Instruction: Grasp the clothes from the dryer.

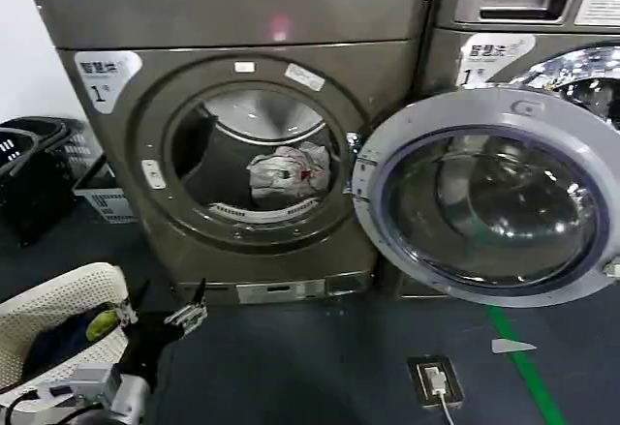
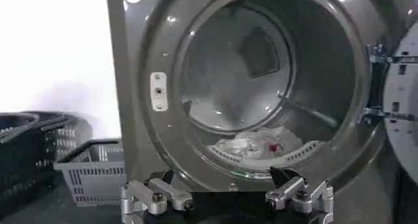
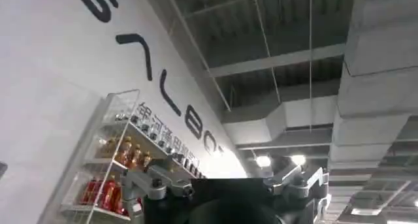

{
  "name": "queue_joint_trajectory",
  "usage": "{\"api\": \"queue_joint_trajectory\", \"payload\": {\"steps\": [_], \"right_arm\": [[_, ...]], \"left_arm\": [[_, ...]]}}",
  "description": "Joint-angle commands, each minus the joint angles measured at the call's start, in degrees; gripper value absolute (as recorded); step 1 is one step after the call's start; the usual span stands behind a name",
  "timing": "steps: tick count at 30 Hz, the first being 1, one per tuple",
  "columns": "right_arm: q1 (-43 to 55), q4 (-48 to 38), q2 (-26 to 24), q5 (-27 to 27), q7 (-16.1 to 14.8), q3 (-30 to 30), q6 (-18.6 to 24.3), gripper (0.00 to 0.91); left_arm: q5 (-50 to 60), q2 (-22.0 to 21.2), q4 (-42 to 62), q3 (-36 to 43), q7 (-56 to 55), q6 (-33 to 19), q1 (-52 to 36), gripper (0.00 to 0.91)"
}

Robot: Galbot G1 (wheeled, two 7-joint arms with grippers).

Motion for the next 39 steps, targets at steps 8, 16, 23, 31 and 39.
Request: {"api": "queue_joint_trajectory", "payload": {"steps": [8, 16, 23, 31, 39], "right_arm": [[-0.1, 0.3, 0.2, 0.4, -0.2, 0.2, 0.1, 0.907], [-0.2, 0.4, 0.4, 0.9, -0.3, 0.3, 1.0, 0.907], [-0.3, -0.2, 0.7, 0.7, -2.1, 0.3, 3.1, 0.907], [-1.0, -1.3, 0.5, 0.5, -1.4, 1.0, 5.4, 0.907], [-1.7, -1.3, 0.4, 0.7, -1.6, 1.7, 6.4, 0.907]], "left_arm": [[-0.4, 0.9, -0.4, -0.8, 0.2, 0.2, -0.2, 0.907], [-0.5, 0.8, -0.1, -0.8, 0.4, 0.2, -0.6, 0.907], [-0.3, 0.7, 1.0, 0.0, 0.6, 0.0, -1.4, 0.907], [-0.2, 0.7, 2.0, 0.7, 1.0, -0.4, -2.9, 0.907], [-0.5, 1.2, 2.8, 1.0, 1.1, -0.3, -3.9, 0.907]]}}
